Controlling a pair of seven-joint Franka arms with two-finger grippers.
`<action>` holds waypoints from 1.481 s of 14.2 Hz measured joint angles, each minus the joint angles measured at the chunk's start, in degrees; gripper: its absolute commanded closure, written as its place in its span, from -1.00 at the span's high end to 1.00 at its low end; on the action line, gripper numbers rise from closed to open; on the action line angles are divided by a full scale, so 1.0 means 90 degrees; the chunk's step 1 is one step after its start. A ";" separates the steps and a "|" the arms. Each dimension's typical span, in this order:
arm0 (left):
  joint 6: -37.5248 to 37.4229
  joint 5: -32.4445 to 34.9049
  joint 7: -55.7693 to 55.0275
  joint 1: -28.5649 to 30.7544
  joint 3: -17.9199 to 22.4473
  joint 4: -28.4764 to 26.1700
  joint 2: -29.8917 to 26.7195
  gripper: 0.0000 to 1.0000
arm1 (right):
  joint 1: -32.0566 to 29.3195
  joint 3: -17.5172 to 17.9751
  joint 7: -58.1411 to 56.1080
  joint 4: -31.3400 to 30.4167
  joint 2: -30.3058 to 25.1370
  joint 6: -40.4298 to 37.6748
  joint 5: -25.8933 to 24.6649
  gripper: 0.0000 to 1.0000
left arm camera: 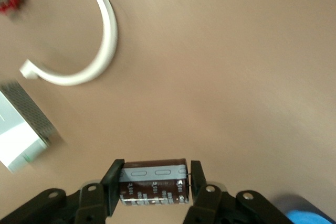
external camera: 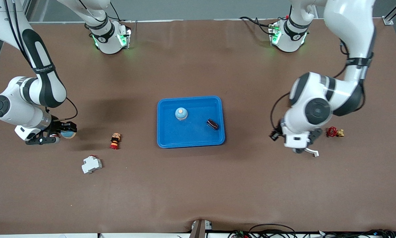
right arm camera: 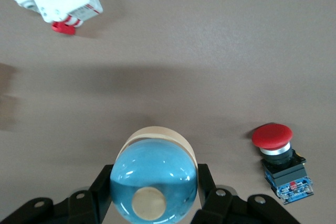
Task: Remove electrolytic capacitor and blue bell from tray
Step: 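Carry the bell with the right gripper while the left gripper carries the capacitor, then set the capacitor inside the white arc while the right gripper sets the bell down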
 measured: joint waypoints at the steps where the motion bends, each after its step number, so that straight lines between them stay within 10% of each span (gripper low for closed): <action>1: -0.0006 0.0005 0.0408 0.0244 0.0003 -0.0071 0.0020 -1.00 | -0.0033 0.0000 -0.0158 -0.0020 0.0066 0.0067 0.0188 -1.00; 17: 0.1922 0.0968 0.3920 0.1976 -0.0013 -0.1567 0.0488 -1.00 | 0.0567 0.0152 -0.0068 -0.0305 0.0798 0.1491 0.0994 -1.00; 19: 0.2035 0.0968 0.3950 0.1978 -0.0017 -0.1577 0.0557 -0.64 | 0.0568 0.0151 -0.0067 -0.0303 0.0795 0.1492 0.0994 -1.00; 20: 0.2086 0.0969 0.3951 0.1977 -0.0021 -0.1577 0.0601 -0.30 | 0.0568 0.0150 -0.0067 -0.0303 0.0797 0.1492 0.0994 -0.85; 21: 0.2132 0.0969 0.3951 0.1982 -0.0021 -0.1576 0.0643 0.24 | 0.0568 0.0150 -0.0067 -0.0303 0.0797 0.1493 0.0994 0.45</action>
